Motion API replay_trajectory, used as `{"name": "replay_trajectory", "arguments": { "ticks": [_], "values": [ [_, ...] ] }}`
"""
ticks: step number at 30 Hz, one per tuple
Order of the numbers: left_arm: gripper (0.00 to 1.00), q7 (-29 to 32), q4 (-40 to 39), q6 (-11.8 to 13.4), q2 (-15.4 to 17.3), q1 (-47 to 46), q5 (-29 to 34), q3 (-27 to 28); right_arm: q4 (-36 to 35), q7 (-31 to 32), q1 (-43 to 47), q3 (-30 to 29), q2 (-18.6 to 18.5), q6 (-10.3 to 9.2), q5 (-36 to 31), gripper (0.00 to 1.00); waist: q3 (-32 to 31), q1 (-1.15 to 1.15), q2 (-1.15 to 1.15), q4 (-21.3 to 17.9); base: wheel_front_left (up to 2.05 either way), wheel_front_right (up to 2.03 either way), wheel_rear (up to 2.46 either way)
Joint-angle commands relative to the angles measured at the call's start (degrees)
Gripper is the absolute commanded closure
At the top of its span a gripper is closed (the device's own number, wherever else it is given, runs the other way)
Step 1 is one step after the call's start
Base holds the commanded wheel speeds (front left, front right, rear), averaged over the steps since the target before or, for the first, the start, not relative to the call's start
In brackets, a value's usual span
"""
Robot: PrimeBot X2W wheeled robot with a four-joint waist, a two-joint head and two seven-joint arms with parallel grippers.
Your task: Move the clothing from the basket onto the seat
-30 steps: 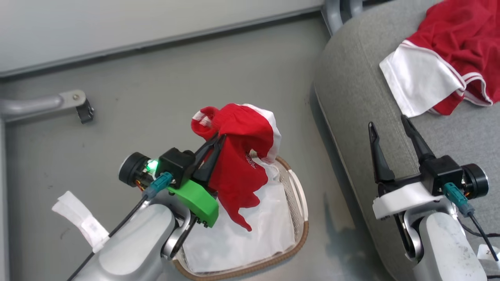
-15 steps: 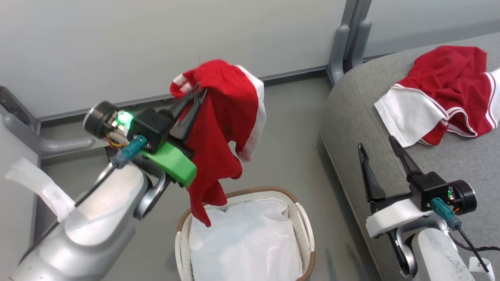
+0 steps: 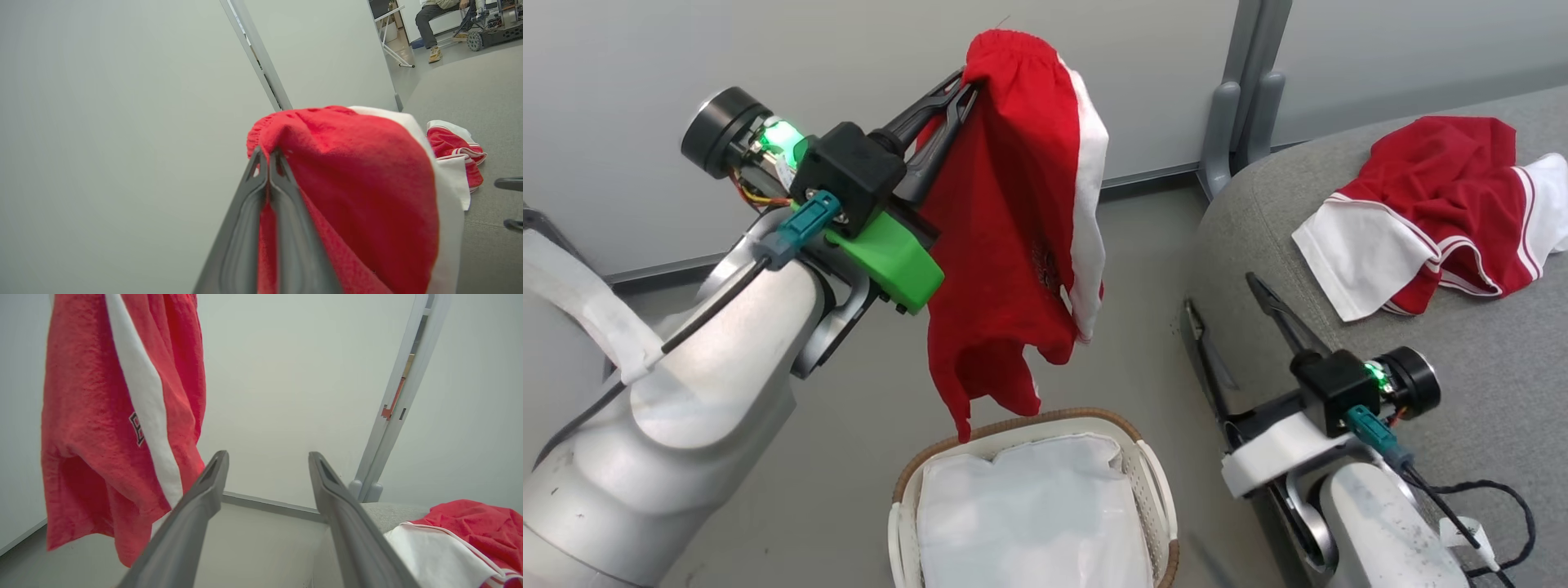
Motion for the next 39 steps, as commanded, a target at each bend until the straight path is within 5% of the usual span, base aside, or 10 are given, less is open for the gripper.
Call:
{"name": "replay_trajectory", "arguments": {
  "ticks": [1,8,20,22,23,24,32,36,37,39],
  "values": [
    [1.00,0.5,-0.2,-0.5,-0.2,-1.4,0.5,-0.1,0.2,0.0,-1.2,1.5,-0.1,-0.08,0.1,0.00,-0.1,0.01,0.00,0.1,0.00,0.00,0.00],
    [1.00,1.7,-0.8,-0.8,-1.9,-4.1,0.5,-1.1,1.1,0.0,-5.5,9.0,-0.2,-0.08,1.7,0.00,-0.7,0.01,0.00,0.9,0.00,0.00,0.00],
    [1.00,1.6,-4.9,-0.8,-4.6,-4.6,1.2,-3.7,5.5,0.0,-14.8,12.5,-0.2,-0.08,1.7,0.00,-0.6,0.01,0.00,3.5,0.00,0.00,0.00],
    [1.00,1.6,-5.7,-0.5,-4.7,-3.8,1.2,-4.1,6.6,0.0,-16.5,12.6,-0.2,-0.08,1.5,0.78,-0.4,0.01,0.00,4.0,0.00,0.00,0.00],
    [1.00,1.5,-6.0,-0.4,-4.7,-3.4,1.0,-4.2,7.0,0.0,-17.0,12.5,-0.2,-0.08,1.6,0.94,-0.4,0.01,0.00,4.1,0.00,0.00,0.00],
    [1.00,1.4,-6.2,-0.3,-4.6,-2.8,0.7,-4.3,7.4,0.0,-17.4,12.5,-0.1,-0.08,1.8,1.00,-0.3,0.01,0.00,4.3,0.00,0.00,0.00],
    [1.00,-0.2,-5.8,1.6,-4.1,2.7,-2.7,-3.2,7.6,0.0,-18.1,12.8,-0.2,-0.08,2.3,1.00,0.2,0.01,0.00,4.6,0.00,0.00,0.00],
    [0.37,-2.5,-4.6,2.4,-4.7,7.1,-6.1,-2.0,7.4,0.0,-17.8,12.6,-0.2,-0.08,2.4,1.00,0.5,0.01,0.00,4.4,0.00,0.00,0.00],
    [0.00,-3.3,-4.4,2.5,-5.2,8.4,-7.5,-1.4,7.3,0.0,-17.7,12.4,-0.2,-0.08,2.3,1.00,0.5,0.01,0.00,4.4,0.00,0.00,0.00],
    [0.00,-4.2,-3.5,2.7,-5.6,10.6,-9.0,-0.7,7.2,0.0,-17.5,12.0,-0.2,-0.08,2.0,1.00,0.6,0.01,0.00,4.3,0.00,0.00,0.00]
  ]
}}
